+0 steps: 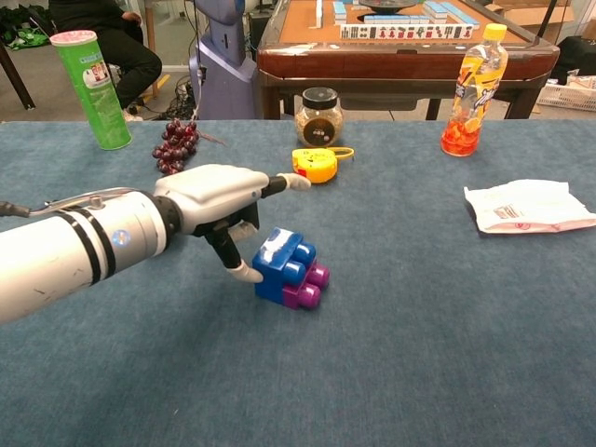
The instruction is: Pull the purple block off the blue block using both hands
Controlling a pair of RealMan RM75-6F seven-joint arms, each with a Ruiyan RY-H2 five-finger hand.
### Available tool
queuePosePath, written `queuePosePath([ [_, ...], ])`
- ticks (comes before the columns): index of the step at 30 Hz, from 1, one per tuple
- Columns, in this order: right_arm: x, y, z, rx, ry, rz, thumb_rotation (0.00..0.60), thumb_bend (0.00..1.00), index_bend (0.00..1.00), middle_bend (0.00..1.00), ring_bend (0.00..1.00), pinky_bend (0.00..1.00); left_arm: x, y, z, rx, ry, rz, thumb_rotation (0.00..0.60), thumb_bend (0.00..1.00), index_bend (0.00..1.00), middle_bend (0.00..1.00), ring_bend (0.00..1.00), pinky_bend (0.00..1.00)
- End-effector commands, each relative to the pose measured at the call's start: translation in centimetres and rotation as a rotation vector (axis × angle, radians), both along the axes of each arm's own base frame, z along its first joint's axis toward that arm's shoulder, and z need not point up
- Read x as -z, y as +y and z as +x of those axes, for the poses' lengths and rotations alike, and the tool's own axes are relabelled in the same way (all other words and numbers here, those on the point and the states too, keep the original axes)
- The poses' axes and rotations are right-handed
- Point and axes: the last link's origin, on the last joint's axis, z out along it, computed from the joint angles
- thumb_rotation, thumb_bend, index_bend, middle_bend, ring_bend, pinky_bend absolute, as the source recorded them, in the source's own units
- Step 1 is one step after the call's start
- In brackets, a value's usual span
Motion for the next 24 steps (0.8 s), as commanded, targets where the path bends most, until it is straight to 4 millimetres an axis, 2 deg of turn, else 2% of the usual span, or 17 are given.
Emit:
queuePosePath([
  [1,0.2,-0.1,0.0,-0.002,-0.002,0.004,0.6,0.06,0.41,0.49,0.34,0.55,0.0,0.1,-0.3,-0.023,-0.01,-0.013,0.6,0.0,0.06,0.89,0.91,1.0],
  [7,0.5,-0.4,0.2,-0.01,-0.004,0.011,0.6,0.06,0.41,0.49,0.34,0.55,0.1,0.1,-0.1,-0.016,0.011,-0.066,0.6,0.0,0.18,0.89,0.91,1.0],
  [16,0.5,-0.3,0.2,-0.006,-0.004,0.014,0.6,0.06,0.41,0.49,0.34,0.55,1.1,0.3,0.5,-0.034,0.032,-0.106,0.6,0.0,0.25,0.95,0.91,1.0],
  [24,0.8,-0.3,0.0,0.001,-0.013,0.021,0.6,0.06,0.41,0.49,0.34,0.55,1.1,0.6,0.7,-0.058,0.013,-0.105,0.6,0.03,0.39,0.96,0.92,1.0],
])
